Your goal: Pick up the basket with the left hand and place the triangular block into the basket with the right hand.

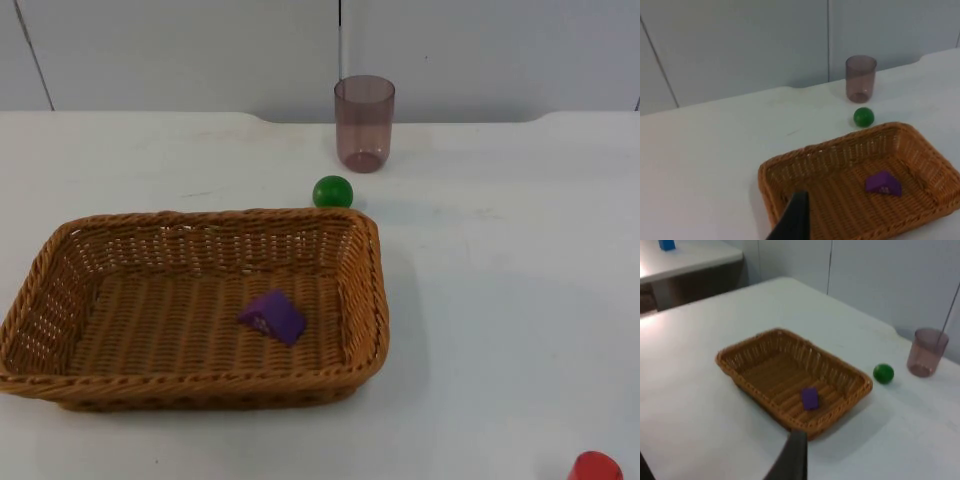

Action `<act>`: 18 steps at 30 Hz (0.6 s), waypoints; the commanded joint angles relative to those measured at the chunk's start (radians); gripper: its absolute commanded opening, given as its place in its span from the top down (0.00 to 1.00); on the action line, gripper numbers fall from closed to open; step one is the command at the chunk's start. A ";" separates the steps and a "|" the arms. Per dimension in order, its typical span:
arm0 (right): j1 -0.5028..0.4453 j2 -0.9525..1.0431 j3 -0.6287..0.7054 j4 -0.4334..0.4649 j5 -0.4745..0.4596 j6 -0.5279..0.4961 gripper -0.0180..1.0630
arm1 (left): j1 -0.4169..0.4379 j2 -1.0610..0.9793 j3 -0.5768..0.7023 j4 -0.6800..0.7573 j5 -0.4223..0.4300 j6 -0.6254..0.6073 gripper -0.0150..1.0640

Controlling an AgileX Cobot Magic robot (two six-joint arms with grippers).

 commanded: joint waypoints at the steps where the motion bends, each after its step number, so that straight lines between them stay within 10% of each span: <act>1: -0.006 -0.017 0.017 -0.005 0.018 0.006 0.22 | -0.007 -0.026 0.015 0.034 0.017 -0.040 0.17; 18: -0.006 -0.229 0.042 -0.006 0.197 0.010 0.22 | -0.007 -0.075 0.082 0.320 0.127 -0.322 0.17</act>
